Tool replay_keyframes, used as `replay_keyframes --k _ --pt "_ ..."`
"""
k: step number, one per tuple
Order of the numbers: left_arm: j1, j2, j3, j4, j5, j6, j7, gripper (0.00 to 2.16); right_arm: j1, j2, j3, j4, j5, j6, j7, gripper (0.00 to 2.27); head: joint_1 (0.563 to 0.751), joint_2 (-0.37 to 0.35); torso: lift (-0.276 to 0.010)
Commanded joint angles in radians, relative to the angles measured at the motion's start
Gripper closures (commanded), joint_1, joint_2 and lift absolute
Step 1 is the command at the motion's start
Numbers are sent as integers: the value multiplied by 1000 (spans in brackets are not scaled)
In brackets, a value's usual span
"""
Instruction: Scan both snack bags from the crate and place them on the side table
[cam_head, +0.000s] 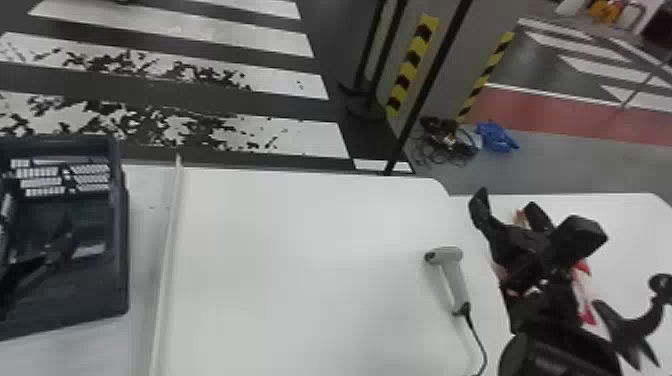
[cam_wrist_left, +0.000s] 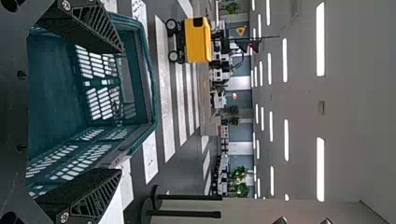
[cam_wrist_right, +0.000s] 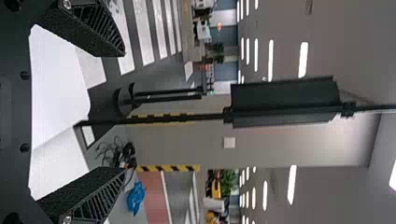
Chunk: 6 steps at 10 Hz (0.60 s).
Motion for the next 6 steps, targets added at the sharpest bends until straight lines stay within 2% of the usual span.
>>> replay_keyframes --k 1,3,4,5,6 --pt "-3 -11 -20 -5 -7 5 14 87 86 31 106 -94 37 -79 0 60 695 -305 -98" --pt "-6 -23 -45 -5 -8 11 29 87 177 31 228 -137 93 -189 -30 60 695 -223 -98" --pt "-3 -25 -60 -6 -19 8 40 87 210 31 278 -151 144 -217 -43 60 695 -207 -98" --pt "6 -28 -75 -6 -25 -57 64 87 230 31 299 -151 185 -220 -44 60 695 -178 -98" --pt "25 -28 -86 -6 -45 -109 64 87 258 31 316 -154 199 -189 -43 60 695 -151 -98"
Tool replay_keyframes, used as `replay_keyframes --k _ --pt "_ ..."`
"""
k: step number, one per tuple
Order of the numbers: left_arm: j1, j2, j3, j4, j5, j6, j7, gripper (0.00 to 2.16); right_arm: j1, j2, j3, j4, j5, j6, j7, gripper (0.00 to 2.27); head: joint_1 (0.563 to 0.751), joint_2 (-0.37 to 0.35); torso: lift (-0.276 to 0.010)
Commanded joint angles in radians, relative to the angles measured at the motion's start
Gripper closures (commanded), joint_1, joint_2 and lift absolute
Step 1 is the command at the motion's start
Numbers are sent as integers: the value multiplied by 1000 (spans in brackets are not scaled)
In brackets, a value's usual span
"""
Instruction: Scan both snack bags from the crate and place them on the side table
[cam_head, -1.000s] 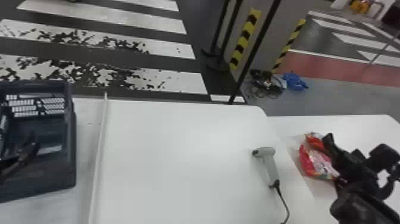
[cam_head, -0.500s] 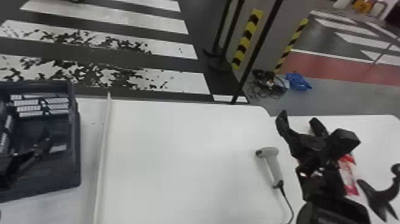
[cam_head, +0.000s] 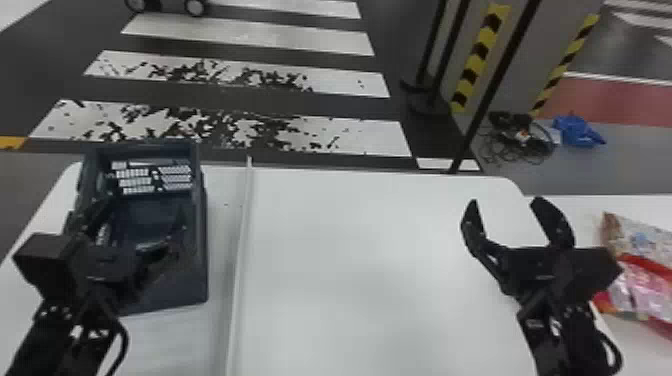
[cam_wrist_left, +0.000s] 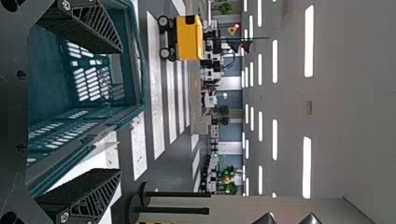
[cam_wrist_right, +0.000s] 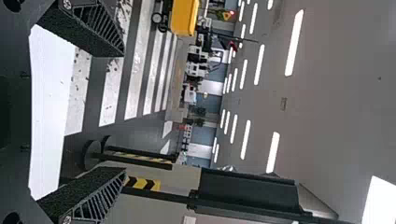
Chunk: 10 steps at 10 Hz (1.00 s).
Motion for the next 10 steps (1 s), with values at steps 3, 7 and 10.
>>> replay_keyframes --k 3,7,10 --pt "73 0 -17 -8 -15 -111 1 90 70 4 29 -20 10 52 0 63 695 -143 -98" --pt "170 -14 -20 -83 -26 -92 16 90 107 4 32 -34 -24 49 -46 63 695 -164 -98" --pt "193 -31 -12 -127 -47 -86 28 90 111 4 38 -32 -52 37 -69 63 695 -175 -98"
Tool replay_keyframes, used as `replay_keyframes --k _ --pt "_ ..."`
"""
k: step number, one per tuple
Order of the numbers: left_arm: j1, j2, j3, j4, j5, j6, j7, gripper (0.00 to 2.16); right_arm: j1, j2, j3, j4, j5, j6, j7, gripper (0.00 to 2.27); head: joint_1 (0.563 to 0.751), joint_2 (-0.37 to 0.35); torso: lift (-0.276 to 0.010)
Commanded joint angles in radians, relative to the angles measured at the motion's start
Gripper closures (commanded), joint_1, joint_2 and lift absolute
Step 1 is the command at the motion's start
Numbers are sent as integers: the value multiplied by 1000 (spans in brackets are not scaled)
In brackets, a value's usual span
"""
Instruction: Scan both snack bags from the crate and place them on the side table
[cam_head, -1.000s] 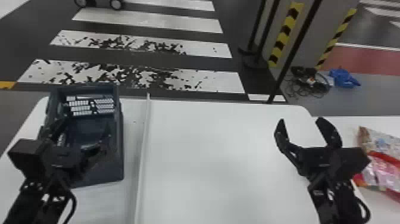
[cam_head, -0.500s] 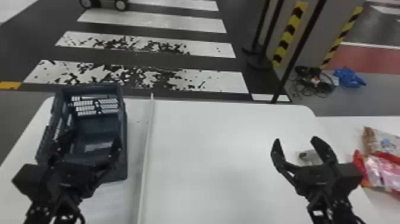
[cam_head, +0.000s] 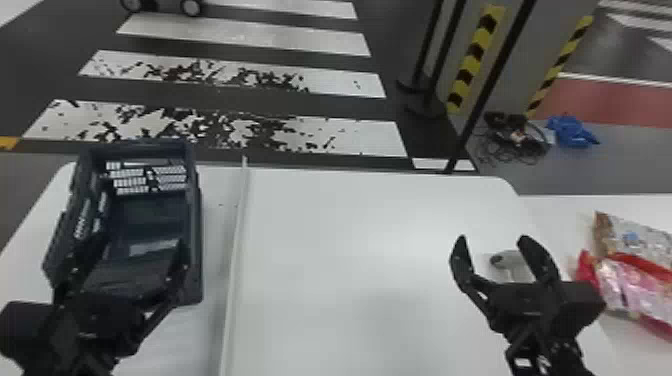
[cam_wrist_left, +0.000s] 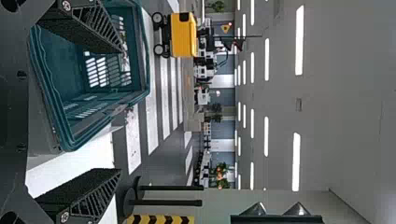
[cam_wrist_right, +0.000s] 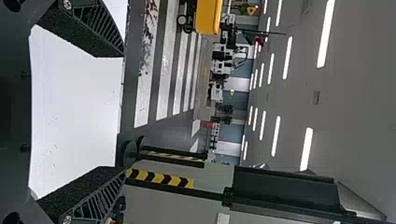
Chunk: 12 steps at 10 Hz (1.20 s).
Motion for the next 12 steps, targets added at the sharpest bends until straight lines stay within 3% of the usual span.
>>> replay_keyframes --k 1,12 --pt "2 -9 3 -24 -6 5 0 90 3 4 3 -1 -18 -9 0 63 695 -176 -98" --pt "10 -24 -5 -27 -15 5 3 90 31 4 43 12 -71 -49 -5 63 695 -161 -98"
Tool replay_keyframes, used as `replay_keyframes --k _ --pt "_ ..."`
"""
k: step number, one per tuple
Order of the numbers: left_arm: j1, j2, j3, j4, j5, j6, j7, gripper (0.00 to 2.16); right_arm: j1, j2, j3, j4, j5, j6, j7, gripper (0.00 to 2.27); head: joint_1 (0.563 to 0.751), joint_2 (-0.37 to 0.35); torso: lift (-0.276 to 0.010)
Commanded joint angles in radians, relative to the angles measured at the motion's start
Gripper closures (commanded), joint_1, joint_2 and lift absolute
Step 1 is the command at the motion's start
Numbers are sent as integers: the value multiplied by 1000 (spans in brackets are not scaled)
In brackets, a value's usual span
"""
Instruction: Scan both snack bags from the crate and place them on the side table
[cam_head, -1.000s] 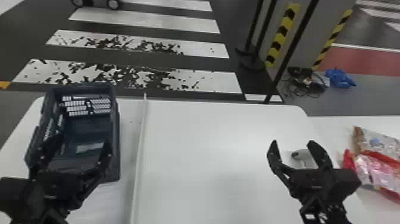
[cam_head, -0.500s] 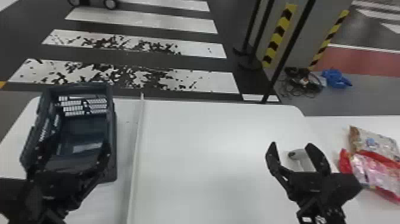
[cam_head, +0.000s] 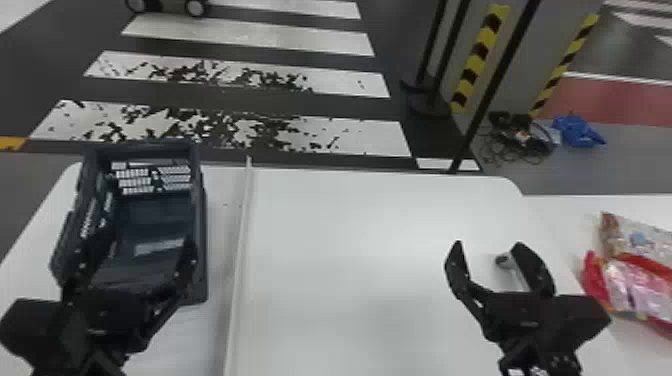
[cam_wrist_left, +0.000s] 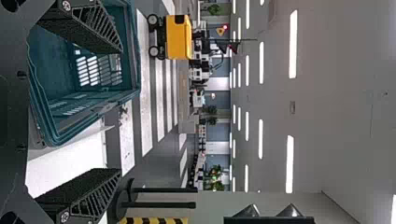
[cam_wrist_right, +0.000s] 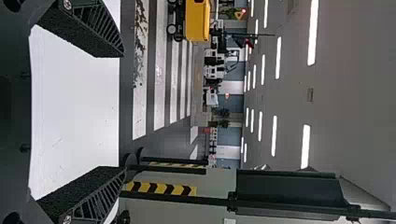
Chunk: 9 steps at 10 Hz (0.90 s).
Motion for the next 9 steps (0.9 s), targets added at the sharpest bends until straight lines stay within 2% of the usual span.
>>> replay_keyframes --k 1,9 --pt "-2 -2 -1 5 1 0 0 90 0 4 2 6 0 -4 -1 63 695 -160 -98" --pt "-5 -2 -1 11 2 3 0 90 -14 4 12 29 8 -10 -6 63 695 -154 -98"
